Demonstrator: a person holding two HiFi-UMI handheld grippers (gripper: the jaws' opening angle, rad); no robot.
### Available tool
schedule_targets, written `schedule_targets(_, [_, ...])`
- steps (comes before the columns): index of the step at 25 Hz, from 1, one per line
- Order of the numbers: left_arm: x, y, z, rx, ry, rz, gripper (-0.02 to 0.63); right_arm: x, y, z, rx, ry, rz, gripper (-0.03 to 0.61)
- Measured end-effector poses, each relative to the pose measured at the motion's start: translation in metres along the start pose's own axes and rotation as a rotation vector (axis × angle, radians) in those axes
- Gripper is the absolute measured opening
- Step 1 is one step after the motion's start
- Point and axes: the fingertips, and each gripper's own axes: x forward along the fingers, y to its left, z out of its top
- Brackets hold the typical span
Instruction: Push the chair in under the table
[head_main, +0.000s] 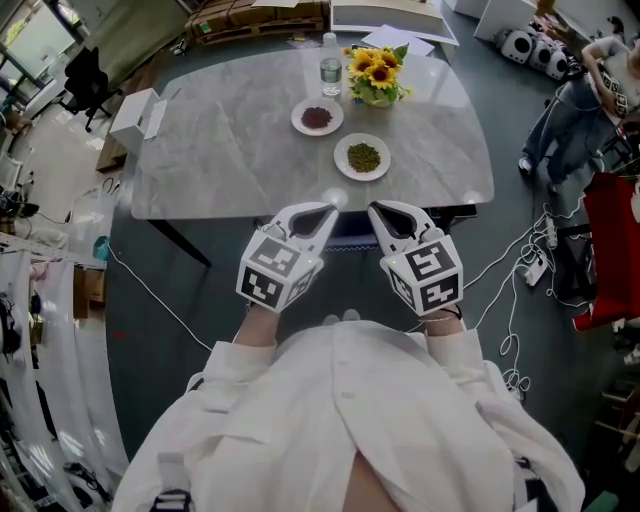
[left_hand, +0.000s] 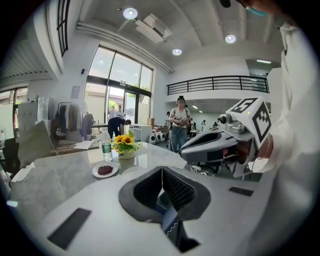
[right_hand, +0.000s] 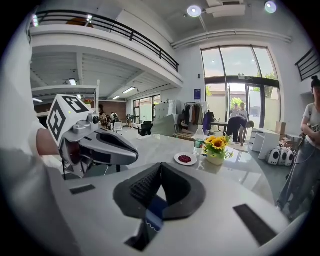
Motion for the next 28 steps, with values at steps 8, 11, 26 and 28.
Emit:
schedule_targets(8, [0.0003, -0.0007, -0.0034, 0.013, 0.006, -0.002, 0.017, -0.0004, 0.001, -0.0025, -0.018, 0.019, -0.007, 0.031])
schedule_targets(11, [0.0002, -0.0025, -0.0052, 0.014, 0.01, -0.004, 0.017, -0.002, 0.0006, -0.0039, -0.019, 0.02, -0.009, 0.031])
schedule_targets(26, [-0.0011, 0.0015, 0.0002, 0.026, 0.002, 0.004, 0.017, -0.0048, 0.0033, 0.0008, -0.042, 0.012, 0.012, 0.031])
schedule_targets(28, [-0.0006, 0.0016, 0.0009, 0.024, -0.002, 0.007, 0.017, -0.0058, 0.0008, 0.0001, -0.043, 0.013, 0.01, 0.031])
